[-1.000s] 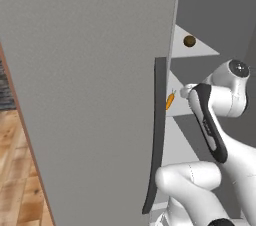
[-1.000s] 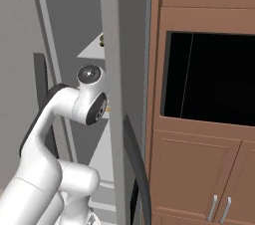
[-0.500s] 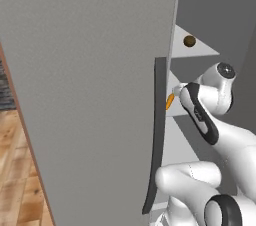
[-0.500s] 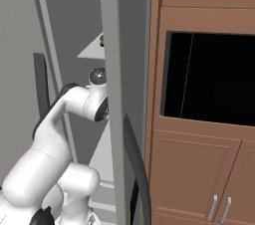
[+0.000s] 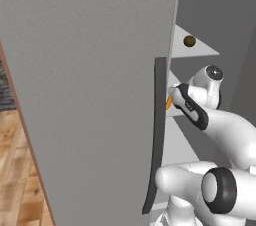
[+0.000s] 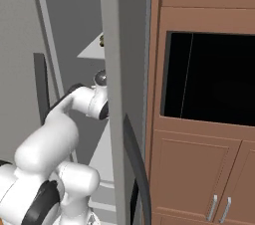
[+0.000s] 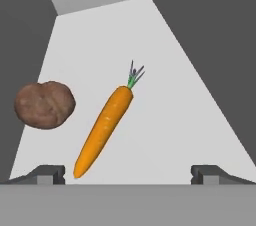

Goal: Take the carrot and potato from the second highest rack and move them to the highest rack where the mushroom and kiwi are located, to maximize freezer space. Close the freezer door after rearranging.

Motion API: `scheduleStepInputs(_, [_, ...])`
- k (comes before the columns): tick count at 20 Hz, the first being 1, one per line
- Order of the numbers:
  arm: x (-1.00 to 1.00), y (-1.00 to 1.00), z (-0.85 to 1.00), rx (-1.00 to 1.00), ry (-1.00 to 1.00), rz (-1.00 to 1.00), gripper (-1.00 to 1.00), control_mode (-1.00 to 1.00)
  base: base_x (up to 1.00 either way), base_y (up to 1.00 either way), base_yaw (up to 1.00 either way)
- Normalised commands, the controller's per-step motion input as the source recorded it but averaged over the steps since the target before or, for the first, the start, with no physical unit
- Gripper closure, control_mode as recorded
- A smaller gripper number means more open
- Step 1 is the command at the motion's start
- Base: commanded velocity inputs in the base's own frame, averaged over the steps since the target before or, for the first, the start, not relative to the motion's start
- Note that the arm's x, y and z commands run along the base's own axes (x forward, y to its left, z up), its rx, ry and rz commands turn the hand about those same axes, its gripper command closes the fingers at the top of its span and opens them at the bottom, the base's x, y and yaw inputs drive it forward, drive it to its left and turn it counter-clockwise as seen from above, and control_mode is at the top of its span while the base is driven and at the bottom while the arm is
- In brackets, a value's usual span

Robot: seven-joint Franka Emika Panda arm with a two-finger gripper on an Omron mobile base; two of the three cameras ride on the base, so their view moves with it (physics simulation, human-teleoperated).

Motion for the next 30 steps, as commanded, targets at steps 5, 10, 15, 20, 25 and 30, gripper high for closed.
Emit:
scheduleStepInputs(5, [0.34,0.00,-0.20,0.04,0.00,-0.01,-1.00,-1.00,0.00,0.00,0.00])
scheduleStepInputs(10, [0.35,0.00,-0.18,0.07,0.00,0.00,-1.00,-1.00,0.00,0.00,0.00])
scheduleStepInputs(15, [0.38,0.00,-0.16,0.05,0.01,0.00,-1.00,-1.00,0.00,0.00,0.00])
scheduleStepInputs(20, [0.37,0.00,-0.18,0.03,0.04,-0.01,-1.00,-1.00,0.00,0.00,0.00])
scheduleStepInputs(25, [0.36,0.00,-0.25,0.01,0.06,-0.02,-1.00,-1.00,0.00,0.00,0.00])
scheduleStepInputs(30, [0.29,0.00,-0.26,0.02,0.06,-0.02,-1.00,-1.00,0.00,0.00,0.00])
